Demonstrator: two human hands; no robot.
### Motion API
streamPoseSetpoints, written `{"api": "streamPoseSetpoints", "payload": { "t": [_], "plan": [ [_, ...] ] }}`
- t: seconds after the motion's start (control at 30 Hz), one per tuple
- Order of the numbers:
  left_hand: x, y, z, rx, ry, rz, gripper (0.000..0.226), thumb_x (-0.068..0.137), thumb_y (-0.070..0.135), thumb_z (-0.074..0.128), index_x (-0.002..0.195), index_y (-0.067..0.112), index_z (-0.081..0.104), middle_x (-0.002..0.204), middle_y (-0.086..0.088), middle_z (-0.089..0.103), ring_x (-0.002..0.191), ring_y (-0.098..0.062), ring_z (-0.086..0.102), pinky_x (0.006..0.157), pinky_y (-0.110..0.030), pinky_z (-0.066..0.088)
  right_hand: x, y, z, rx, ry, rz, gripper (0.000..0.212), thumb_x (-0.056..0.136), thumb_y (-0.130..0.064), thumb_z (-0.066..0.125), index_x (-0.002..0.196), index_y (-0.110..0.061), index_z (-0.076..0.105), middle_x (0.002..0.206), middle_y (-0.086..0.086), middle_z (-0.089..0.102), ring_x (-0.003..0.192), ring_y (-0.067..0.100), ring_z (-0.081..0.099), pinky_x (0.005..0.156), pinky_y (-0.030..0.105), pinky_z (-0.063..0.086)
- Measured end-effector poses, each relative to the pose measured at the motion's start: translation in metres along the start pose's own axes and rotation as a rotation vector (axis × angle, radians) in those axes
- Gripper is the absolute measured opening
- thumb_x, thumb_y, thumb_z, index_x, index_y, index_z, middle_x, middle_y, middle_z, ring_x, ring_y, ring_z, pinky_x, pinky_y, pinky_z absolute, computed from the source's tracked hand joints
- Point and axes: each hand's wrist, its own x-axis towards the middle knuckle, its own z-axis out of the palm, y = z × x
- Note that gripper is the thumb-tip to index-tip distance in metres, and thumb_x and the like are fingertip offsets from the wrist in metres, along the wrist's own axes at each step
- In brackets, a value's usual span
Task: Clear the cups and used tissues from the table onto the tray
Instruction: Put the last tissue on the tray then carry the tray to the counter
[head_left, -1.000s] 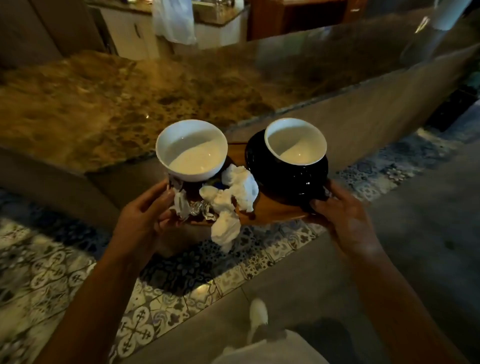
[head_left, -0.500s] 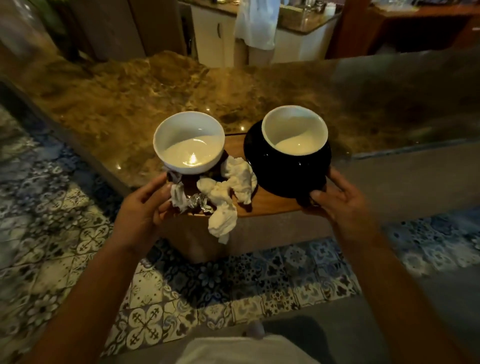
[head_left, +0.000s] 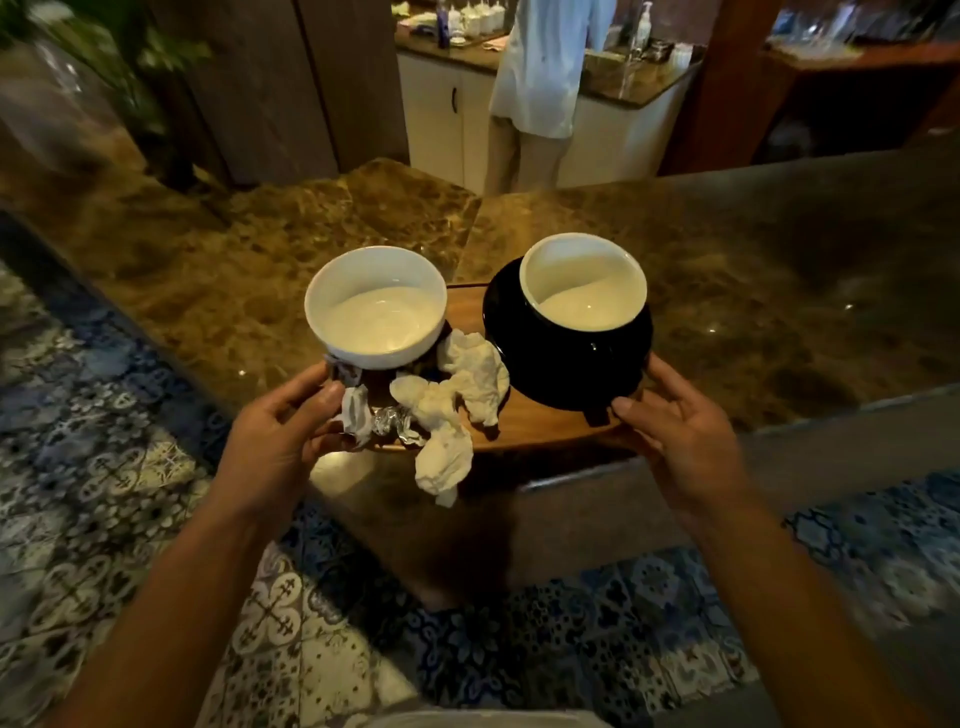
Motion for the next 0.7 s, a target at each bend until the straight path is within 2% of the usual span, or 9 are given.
{"api": "streamPoseSetpoints", "payload": {
  "t": [0.07,0.13,0.2,0.27,0.47,0.6,0.7],
  "plan": [
    [0.029,0.012,-0.016,0.021,-0.035,0.012,0.088,0.064,0.03,0.075,0.145,0.008,0.049,0.102,-0.002,0.076,0.077,-0.008,0.076,0.057,-0.018,0.056,0.009,0.002,0.024,0.02,0.031,0.01,0.072,0.089,0.004,0.065,0.153,-0.014,0.039,0.119,0.002,0.075,0.103,0.014,0.074,0.07,0.024,0.06],
    [0.055,0.022,-0.028,0.036,-0.071,0.015,0.084,0.07,0.025,0.074,0.147,0.004,0.048,0.1,-0.003,0.076,0.074,-0.008,0.076,0.056,-0.017,0.056,0.016,0.003,0.044,0.036,0.06,0.014,0.069,0.092,0.002,0.064,0.153,-0.016,0.039,0.112,-0.002,0.077,0.1,0.014,0.075,0.068,0.024,0.06],
    [0.078,0.028,-0.035,0.038,-0.093,-0.01,0.062,0.09,0.01,0.064,0.148,0.002,0.045,0.102,-0.006,0.07,0.066,-0.006,0.073,0.054,-0.016,0.054,0.023,0.004,0.06,0.034,0.077,0.008,0.066,0.094,0.001,0.062,0.153,-0.018,0.039,0.103,-0.007,0.079,0.097,0.014,0.075,0.068,0.026,0.061],
    [0.098,0.029,-0.038,0.054,-0.1,-0.039,0.051,0.099,0.001,0.053,0.149,-0.001,0.043,0.099,-0.007,0.064,0.056,-0.002,0.068,0.05,-0.013,0.051,0.032,0.004,0.072,0.023,0.099,0.004,0.064,0.094,0.001,0.062,0.151,-0.019,0.041,0.104,-0.007,0.079,0.097,0.016,0.075,0.07,0.028,0.062],
    [0.147,0.018,-0.034,0.102,-0.112,-0.083,0.053,0.095,0.005,0.059,0.146,0.003,0.046,0.106,-0.007,0.069,0.067,-0.005,0.073,0.054,-0.016,0.055,0.073,0.007,0.081,0.045,0.145,0.044,0.069,0.091,0.004,0.065,0.152,-0.019,0.041,0.111,0.005,0.078,0.093,0.018,0.076,0.066,0.025,0.06],
    [0.177,0.009,-0.018,0.129,-0.118,-0.098,0.046,0.099,0.001,0.054,0.144,0.01,0.047,0.108,-0.006,0.07,0.07,-0.007,0.074,0.059,-0.021,0.06,0.111,0.004,0.077,0.069,0.13,0.096,0.071,0.091,0.006,0.064,0.153,-0.017,0.039,0.106,0.003,0.079,0.091,0.017,0.076,0.065,0.024,0.059],
    [0.199,0.002,-0.004,0.129,-0.117,-0.105,0.034,0.1,0.0,0.053,0.129,0.018,0.055,0.097,0.0,0.076,0.071,-0.007,0.074,0.06,-0.022,0.061,0.139,0.004,0.074,0.092,0.12,0.127,0.069,0.091,0.009,0.061,0.152,-0.017,0.04,0.104,0.001,0.079,0.091,0.016,0.076,0.067,0.026,0.06]
  ]
}}
